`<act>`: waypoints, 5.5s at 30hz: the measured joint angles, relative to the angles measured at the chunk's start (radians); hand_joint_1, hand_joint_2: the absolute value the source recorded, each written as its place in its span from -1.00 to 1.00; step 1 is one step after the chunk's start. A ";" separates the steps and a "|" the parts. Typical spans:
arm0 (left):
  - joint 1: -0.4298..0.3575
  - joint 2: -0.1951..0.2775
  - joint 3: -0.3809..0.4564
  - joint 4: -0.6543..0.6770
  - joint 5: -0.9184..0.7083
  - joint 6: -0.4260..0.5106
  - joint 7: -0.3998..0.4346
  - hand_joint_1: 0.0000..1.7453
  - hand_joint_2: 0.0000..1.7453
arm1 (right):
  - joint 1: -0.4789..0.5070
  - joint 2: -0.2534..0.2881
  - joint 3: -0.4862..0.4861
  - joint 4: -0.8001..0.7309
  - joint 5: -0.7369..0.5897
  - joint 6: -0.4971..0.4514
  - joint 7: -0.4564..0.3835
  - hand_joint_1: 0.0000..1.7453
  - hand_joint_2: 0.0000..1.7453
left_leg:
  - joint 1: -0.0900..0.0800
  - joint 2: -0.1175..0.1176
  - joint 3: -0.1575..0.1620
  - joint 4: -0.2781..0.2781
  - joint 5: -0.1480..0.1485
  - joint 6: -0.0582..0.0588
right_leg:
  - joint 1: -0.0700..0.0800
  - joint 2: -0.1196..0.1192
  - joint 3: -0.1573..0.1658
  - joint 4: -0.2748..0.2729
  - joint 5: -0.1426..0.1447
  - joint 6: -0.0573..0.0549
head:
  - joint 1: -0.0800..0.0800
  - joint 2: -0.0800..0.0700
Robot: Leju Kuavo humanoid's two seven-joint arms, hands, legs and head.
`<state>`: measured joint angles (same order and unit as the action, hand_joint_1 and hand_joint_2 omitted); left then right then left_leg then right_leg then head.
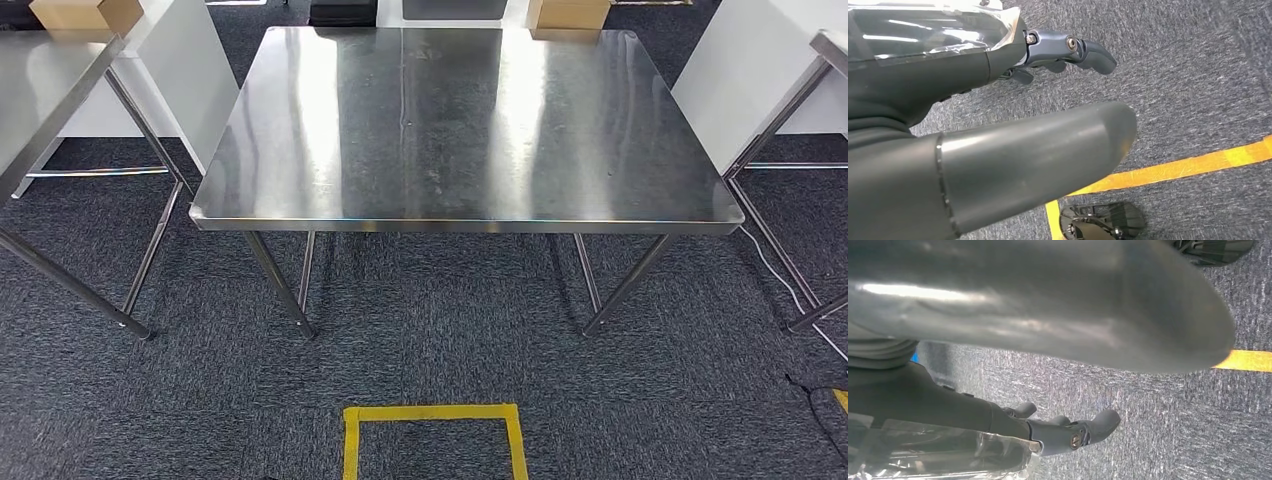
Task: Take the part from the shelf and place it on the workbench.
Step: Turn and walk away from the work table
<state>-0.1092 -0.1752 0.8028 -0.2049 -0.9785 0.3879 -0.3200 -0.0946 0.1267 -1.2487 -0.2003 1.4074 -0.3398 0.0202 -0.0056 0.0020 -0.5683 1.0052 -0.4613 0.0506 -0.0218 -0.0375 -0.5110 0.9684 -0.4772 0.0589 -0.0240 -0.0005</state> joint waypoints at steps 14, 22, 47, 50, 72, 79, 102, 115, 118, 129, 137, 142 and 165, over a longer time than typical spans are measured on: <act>0.006 0.005 0.030 0.000 0.027 0.004 -0.003 -1.00 -1.00 | -0.002 0.000 0.022 0.001 0.020 0.014 0.001 -1.00 -1.00 | 0.019 -0.020 -0.028 0.005 0.035 -0.037 | -0.018 0.044 0.000 0.036 -0.036 0.014 | 0.009 0.000; 0.014 0.008 0.043 0.000 0.028 0.010 -0.006 -1.00 -1.00 | -0.002 0.001 0.024 0.001 0.023 0.014 0.003 -1.00 -1.00 | 0.031 -0.006 -0.126 0.279 -0.156 -0.051 | -0.002 0.027 -0.047 0.043 0.007 -0.051 | 0.000 0.000; 0.013 0.008 0.045 0.000 0.029 0.009 -0.015 -1.00 -1.00 | -0.007 -0.001 0.031 0.001 0.023 0.015 0.005 -1.00 -1.00 | 0.001 0.003 -0.042 -0.002 0.049 -0.026 | 0.003 0.036 0.047 -0.004 -0.050 -0.023 | 0.005 0.000; 0.015 0.009 0.046 0.000 0.034 0.010 -0.020 -1.00 -1.00 | -0.008 -0.002 0.031 0.001 0.023 0.015 0.002 -1.00 -1.00 | 0.009 -0.003 -0.084 0.111 -0.064 -0.043 | -0.005 0.031 0.028 -0.005 -0.025 -0.055 | -0.002 0.000; 0.012 0.011 0.062 0.000 0.048 0.011 -0.029 -1.00 -1.00 | -0.004 -0.004 0.034 0.002 0.027 0.021 -0.003 -1.00 -1.00 | 0.010 0.001 -0.005 -0.031 0.023 0.005 | -0.001 0.032 -0.050 0.200 -0.085 0.008 | 0.006 0.000; 0.014 0.012 0.069 0.000 0.049 0.010 -0.029 -1.00 -1.00 | -0.008 -0.003 0.043 0.002 0.029 0.025 -0.002 -1.00 -1.00 | 0.007 -0.001 -0.041 -0.004 0.039 -0.032 | 0.000 0.034 0.058 -0.015 -0.052 -0.020 | 0.003 0.000; -0.004 0.019 0.069 0.000 0.031 0.001 -0.010 -1.00 -1.00 | -0.013 0.004 0.048 0.002 0.023 0.029 0.012 -1.00 -1.00 | 0.009 0.002 -0.014 -0.023 0.021 0.004 | 0.002 0.032 -0.091 0.256 -0.100 0.005 | 0.005 0.000; -0.004 0.028 0.070 0.000 0.041 0.004 -0.018 -1.00 -1.00 | -0.014 0.013 0.048 0.003 0.028 0.026 0.002 -1.00 -1.00 | 0.021 -0.005 -0.116 0.263 -0.146 -0.060 | -0.007 0.026 0.002 -0.012 0.006 -0.055 | -0.004 0.000; -0.003 0.030 0.070 0.000 0.047 0.007 -0.023 -1.00 -1.00 | -0.013 0.014 0.049 0.003 0.031 0.028 -0.001 -1.00 -1.00 | 0.036 -0.005 -0.022 0.183 -0.080 -0.073 | -0.013 0.025 -0.038 0.010 0.025 -0.042 | -0.005 0.000; 0.004 0.033 0.078 0.000 0.055 0.020 -0.034 -1.00 -1.00 | -0.010 0.014 0.058 0.003 0.036 0.030 0.003 -1.00 -1.00 | 0.019 0.001 0.012 -0.010 -0.021 0.002 | -0.005 0.031 -0.163 0.253 -0.103 -0.013 | 0.006 0.000; 0.006 0.028 0.084 0.000 0.045 0.023 -0.035 -1.00 -1.00 | -0.015 0.007 0.070 0.003 0.041 0.029 0.012 -1.00 -1.00 | 0.009 0.005 -0.040 -0.006 0.044 -0.022 | 0.013 0.033 0.086 0.001 -0.073 -0.012 | 0.006 0.000; 0.008 0.027 0.084 0.000 0.043 0.023 -0.035 -1.00 -1.00 | -0.013 0.007 0.071 0.003 0.040 0.028 0.014 -1.00 -1.00 | 0.017 0.002 -0.069 0.059 -0.011 -0.048 | -0.004 0.029 0.075 -0.022 -0.058 -0.055 | 0.001 0.000; 0.004 0.028 0.084 0.000 0.027 0.021 -0.033 -1.00 -1.00 | -0.008 0.009 0.072 0.003 0.029 0.027 0.011 -1.00 -1.00 | 0.004 -0.004 0.017 0.005 -0.020 -0.025 | 0.008 0.029 0.015 0.013 -0.036 -0.020 | 0.003 0.000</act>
<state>-0.1050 -0.1471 0.8869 -0.2045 -0.9520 0.4090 -0.3530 -0.1023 0.1355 -1.1769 -0.1972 1.4364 -0.3124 0.0313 -0.0016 -0.0025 -0.5514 1.0099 -0.4814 0.0254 -0.0139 -0.0089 -0.4956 0.9813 -0.5136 0.0388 -0.0207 -0.0004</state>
